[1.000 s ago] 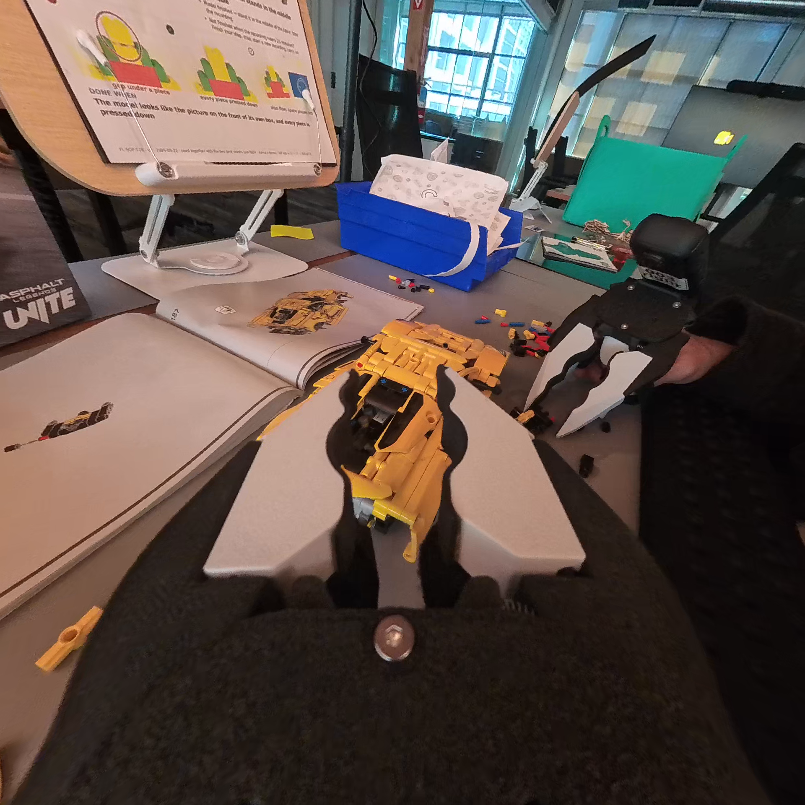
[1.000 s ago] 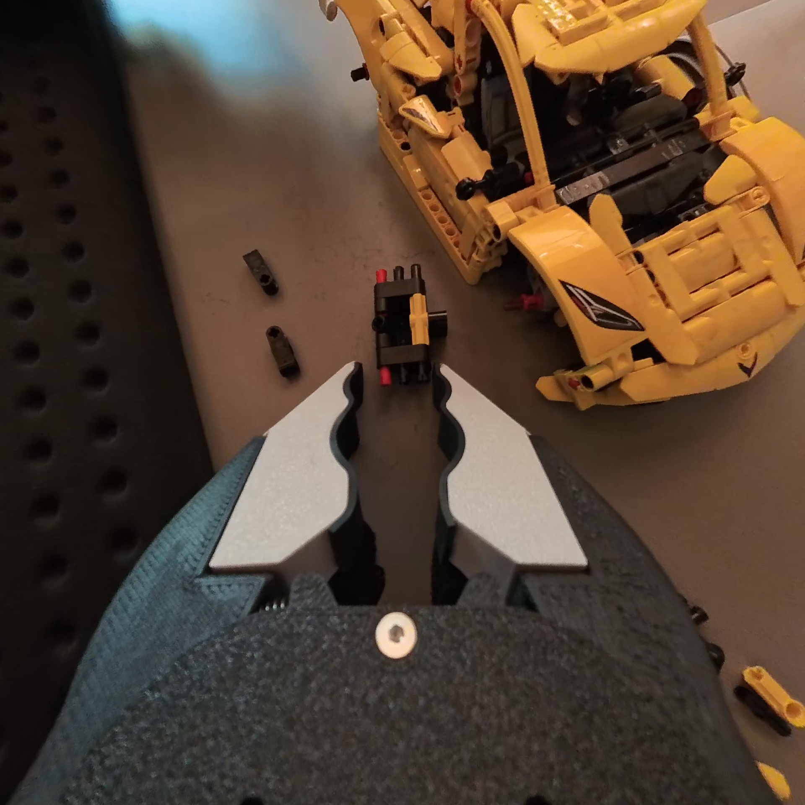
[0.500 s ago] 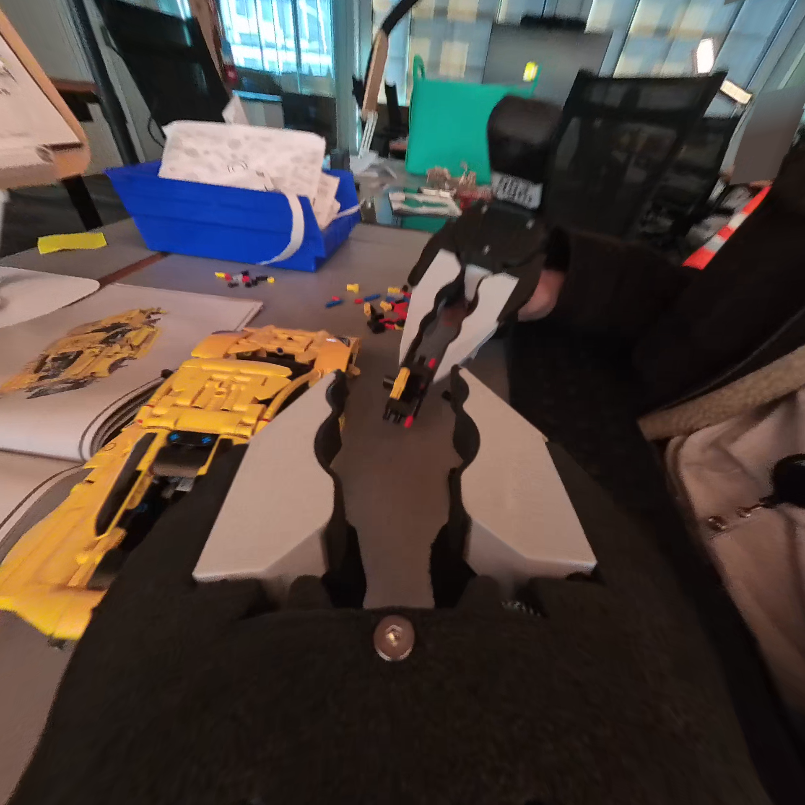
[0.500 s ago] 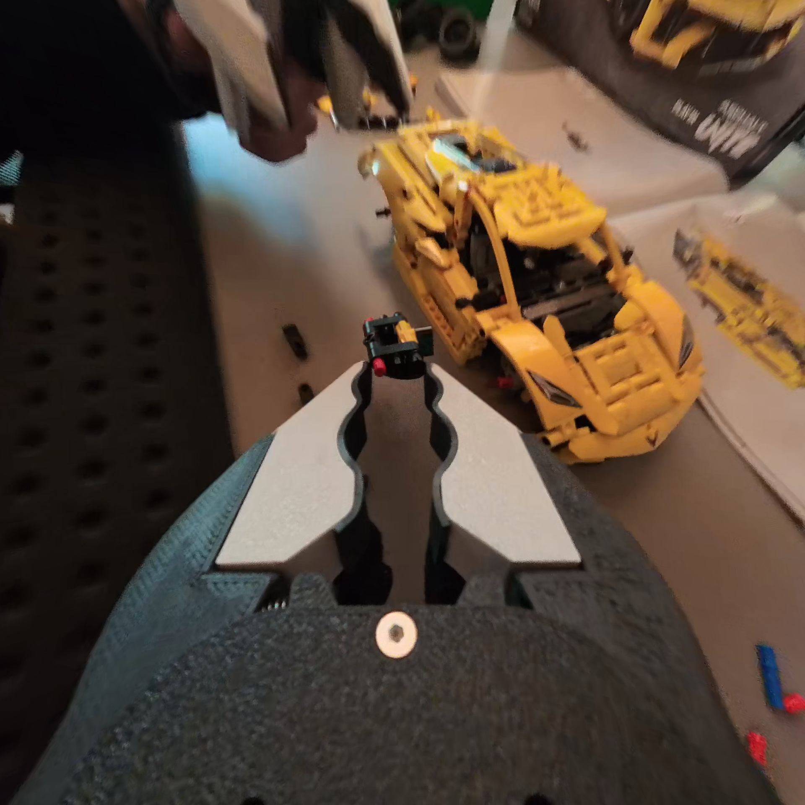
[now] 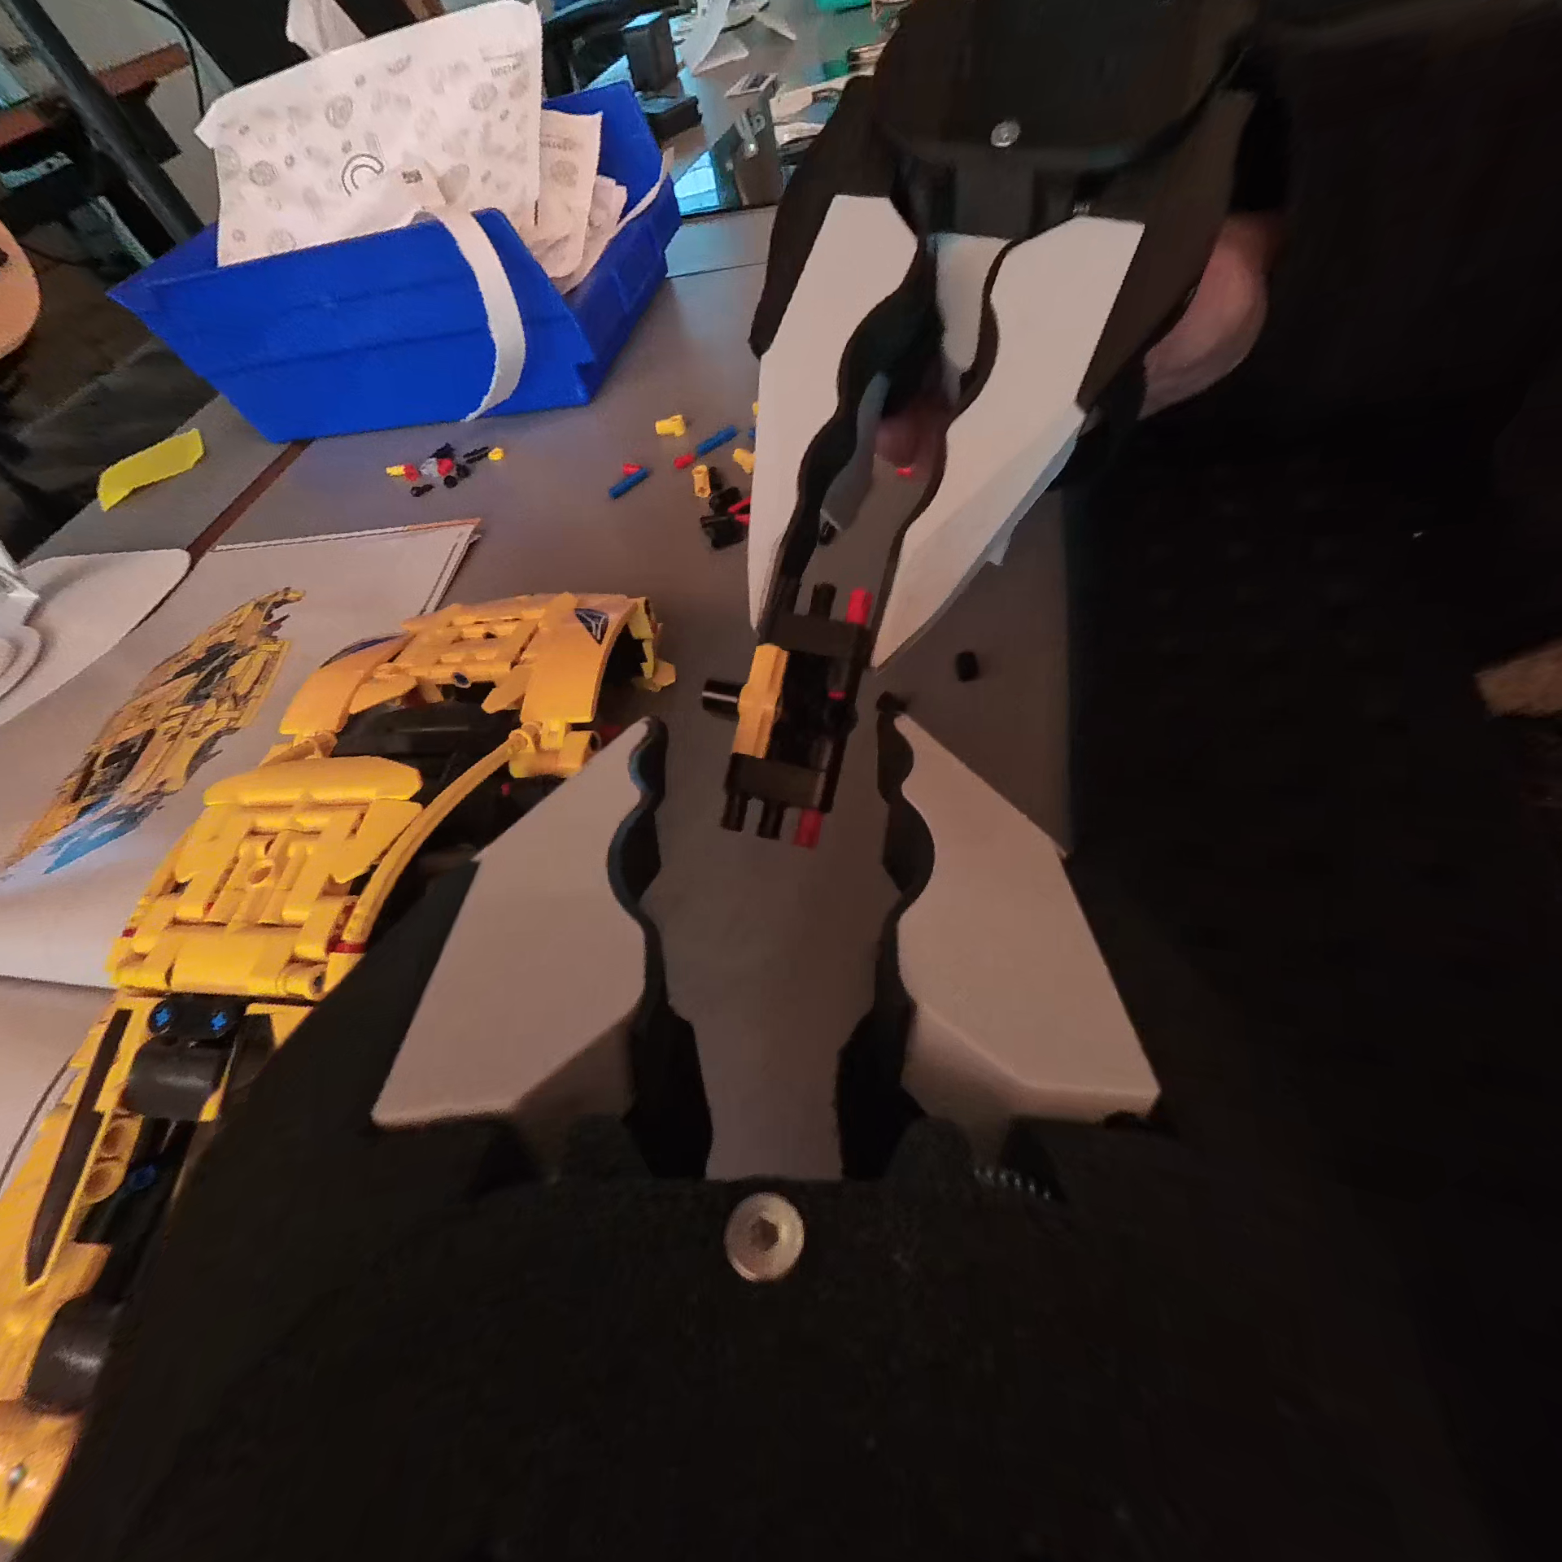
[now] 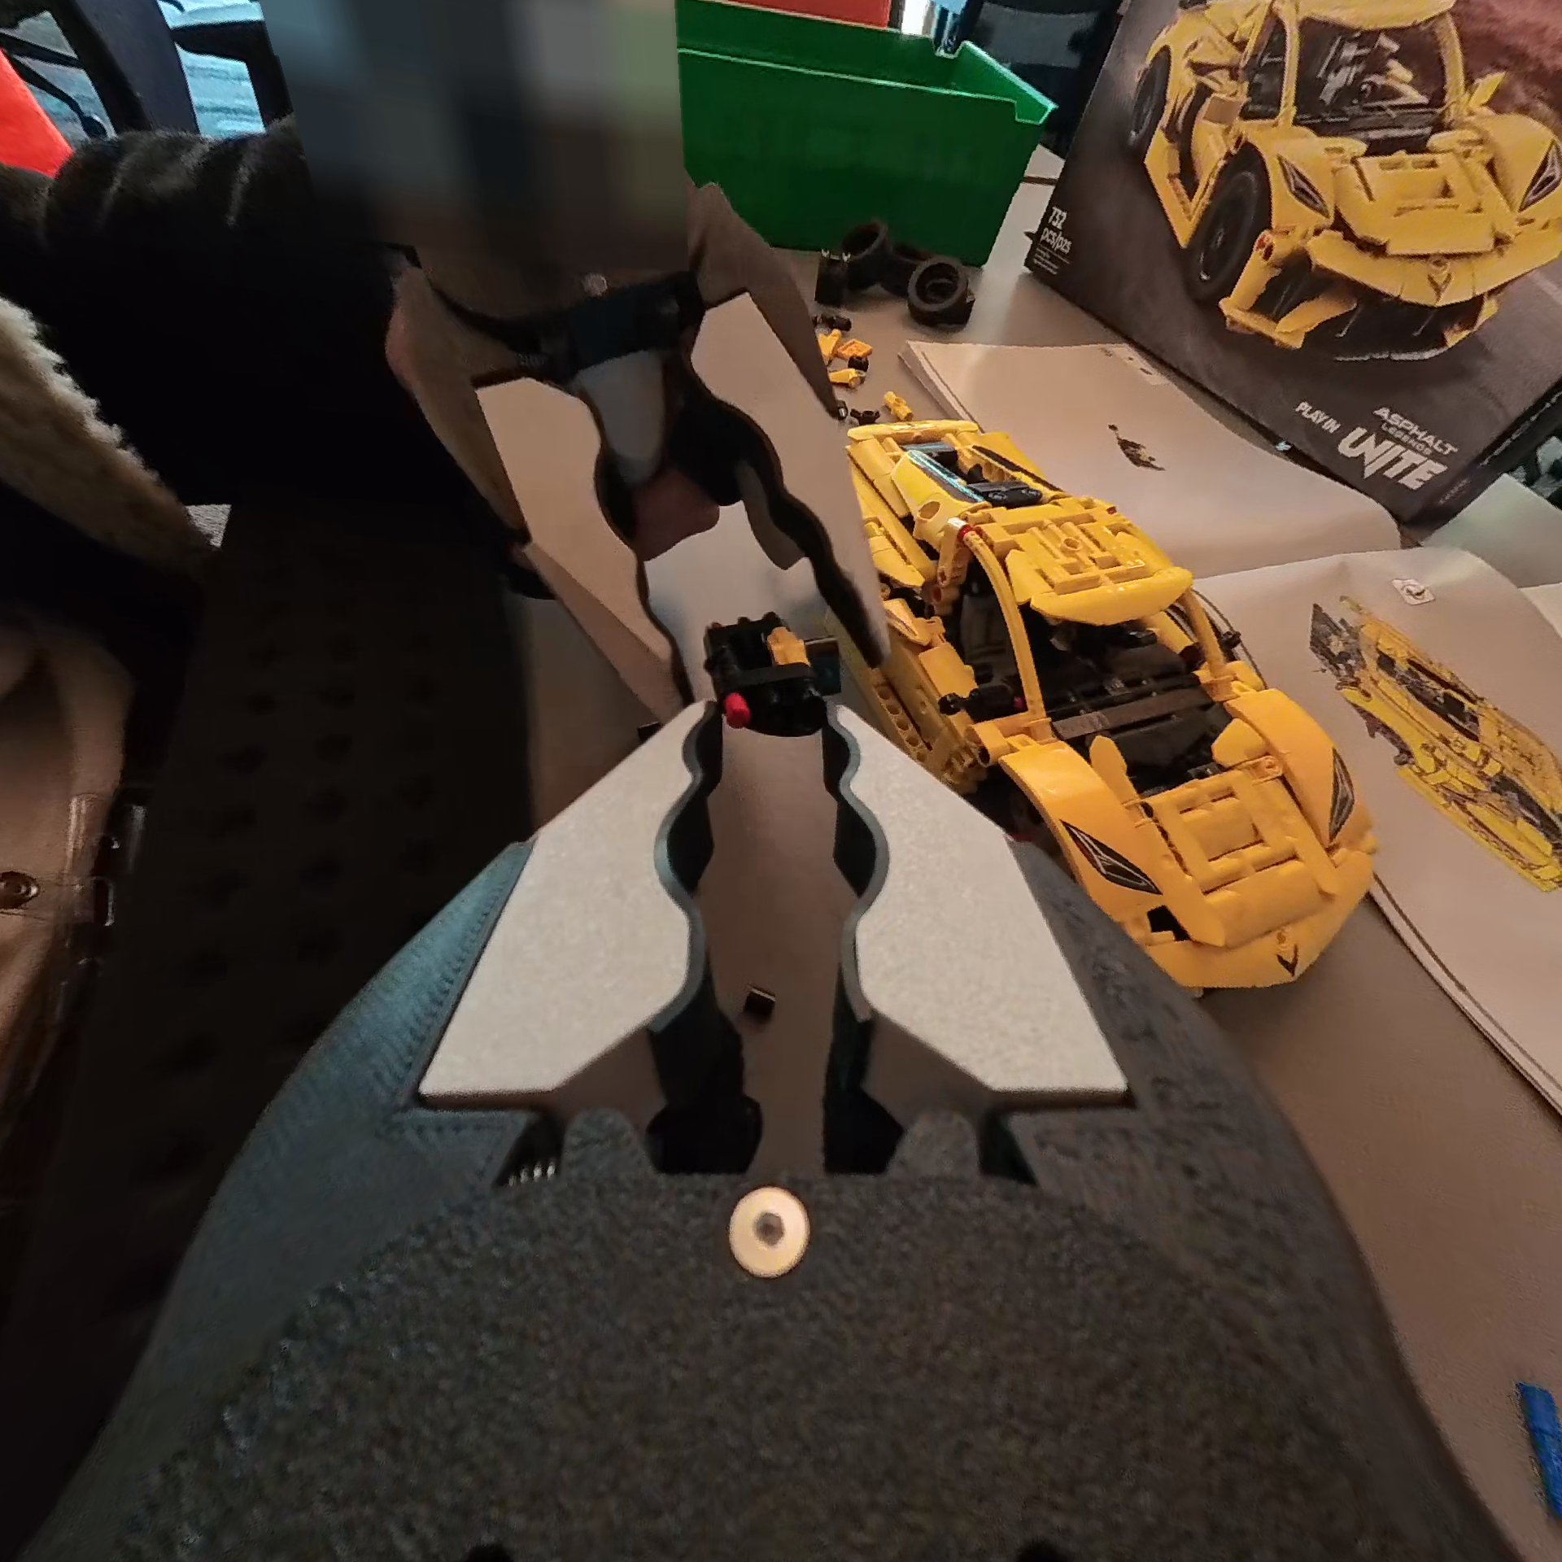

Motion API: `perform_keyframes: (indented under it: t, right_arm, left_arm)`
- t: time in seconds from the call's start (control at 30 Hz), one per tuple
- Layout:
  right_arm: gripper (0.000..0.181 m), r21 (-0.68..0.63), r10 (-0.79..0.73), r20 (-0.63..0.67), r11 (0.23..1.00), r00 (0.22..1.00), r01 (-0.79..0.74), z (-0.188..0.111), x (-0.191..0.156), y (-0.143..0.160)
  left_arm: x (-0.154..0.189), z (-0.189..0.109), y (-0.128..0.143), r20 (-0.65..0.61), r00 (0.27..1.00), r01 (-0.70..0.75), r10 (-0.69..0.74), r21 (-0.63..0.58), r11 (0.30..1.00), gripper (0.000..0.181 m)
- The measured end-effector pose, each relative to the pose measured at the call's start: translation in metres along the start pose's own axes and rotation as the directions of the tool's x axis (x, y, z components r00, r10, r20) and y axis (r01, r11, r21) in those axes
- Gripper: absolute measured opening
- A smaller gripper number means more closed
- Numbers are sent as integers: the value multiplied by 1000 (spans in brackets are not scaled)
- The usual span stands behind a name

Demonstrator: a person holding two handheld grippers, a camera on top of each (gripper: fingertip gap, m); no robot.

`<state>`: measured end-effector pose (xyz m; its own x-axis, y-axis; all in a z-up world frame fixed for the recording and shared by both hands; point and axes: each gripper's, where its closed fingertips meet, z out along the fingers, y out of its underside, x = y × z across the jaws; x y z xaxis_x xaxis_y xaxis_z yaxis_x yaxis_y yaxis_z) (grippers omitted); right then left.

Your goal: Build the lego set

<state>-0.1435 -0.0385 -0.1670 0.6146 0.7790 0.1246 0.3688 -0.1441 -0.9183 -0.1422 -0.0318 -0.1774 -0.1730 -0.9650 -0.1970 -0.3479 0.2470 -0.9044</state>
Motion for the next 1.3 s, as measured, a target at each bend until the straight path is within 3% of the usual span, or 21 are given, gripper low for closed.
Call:
perform_keyframes:
  t: [0.2,0.4,0.57,0.63,0.7,0.73,0.8,0.9,1.0,1.3]
  right_arm:
    - [23,9,-10,13,1000,1000,10,0,-3,-2]
    - [22,-40,-60,16,997,998,60,9,-10,4]
    - [19,-34,-68,-25,997,997,67,9,-4,4]
    - [15,1,-59,-60,998,996,59,4,0,0]
    - [34,-8,-26,-118,1000,993,25,-11,13,3]
    - [30,-43,-9,-133,999,991,3,-23,19,11]
    - [26,-120,52,-71,991,996,-60,-45,19,30]
    - [36,-247,137,75,962,988,-115,-61,-1,58]
    - [21,-252,78,135,967,988,-42,-57,-16,68]
    - [13,-345,-5,257,934,966,97,-37,-25,95]
  left_arm:
    - [8,0,5,-99,989,109,-111,-28,994,49]
    - [14,5,18,-96,992,72,-84,-120,990,36]
    - [13,4,22,-102,984,126,-145,-174,977,29]
    - [7,1,22,-75,985,138,-153,-169,976,29]
    - [-1,-4,24,-35,989,137,-145,-165,977,28]
    - [-5,-6,24,-14,989,140,-144,-159,977,28]
    - [-12,-12,23,25,989,145,-143,-138,980,28]
    - [-20,-17,16,63,989,141,-136,-92,986,28]
    - [-19,-18,14,46,985,168,-165,-70,983,28]
    - [-7,-16,10,-27,983,179,-180,-56,982,28]
